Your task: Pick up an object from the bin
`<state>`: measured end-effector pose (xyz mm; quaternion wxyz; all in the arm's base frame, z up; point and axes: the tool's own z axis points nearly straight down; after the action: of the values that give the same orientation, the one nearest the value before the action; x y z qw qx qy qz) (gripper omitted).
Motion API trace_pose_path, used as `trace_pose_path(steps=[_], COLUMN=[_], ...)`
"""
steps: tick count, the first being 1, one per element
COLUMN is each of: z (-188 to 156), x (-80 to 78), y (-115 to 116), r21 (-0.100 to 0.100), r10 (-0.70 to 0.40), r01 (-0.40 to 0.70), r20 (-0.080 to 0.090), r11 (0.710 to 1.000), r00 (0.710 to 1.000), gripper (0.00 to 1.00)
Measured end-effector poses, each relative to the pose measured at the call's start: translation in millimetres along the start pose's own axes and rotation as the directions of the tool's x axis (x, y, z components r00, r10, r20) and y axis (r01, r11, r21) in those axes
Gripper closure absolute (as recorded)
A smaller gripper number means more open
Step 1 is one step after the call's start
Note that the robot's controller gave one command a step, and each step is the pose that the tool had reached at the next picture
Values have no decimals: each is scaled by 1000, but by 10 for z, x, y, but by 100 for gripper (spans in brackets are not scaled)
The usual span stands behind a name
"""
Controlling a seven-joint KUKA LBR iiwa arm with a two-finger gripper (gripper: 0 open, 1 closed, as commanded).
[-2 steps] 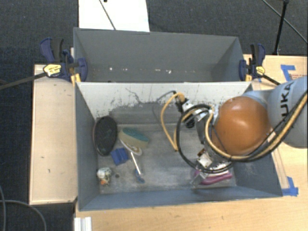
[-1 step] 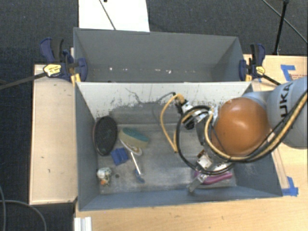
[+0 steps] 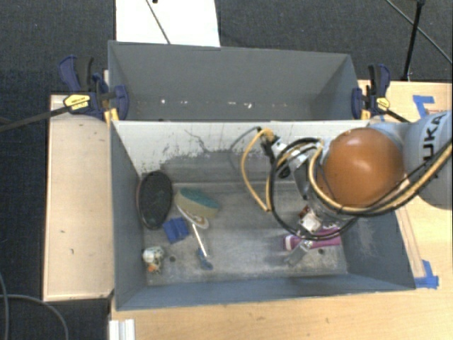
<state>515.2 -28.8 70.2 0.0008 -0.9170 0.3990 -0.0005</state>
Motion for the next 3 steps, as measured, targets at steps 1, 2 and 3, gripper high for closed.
trace_pose_path(steps=[1,2,3], z=[-297,-13,-11], x=[405,559,550], y=[-162,-192,-187], r21=[1,-1,-5], r10=[190,251,256], r01=[-190,-251,-256], r20=[-1,2,4], r11=[982,968,967], r00=[982,968,967], gripper=[0,0,100])
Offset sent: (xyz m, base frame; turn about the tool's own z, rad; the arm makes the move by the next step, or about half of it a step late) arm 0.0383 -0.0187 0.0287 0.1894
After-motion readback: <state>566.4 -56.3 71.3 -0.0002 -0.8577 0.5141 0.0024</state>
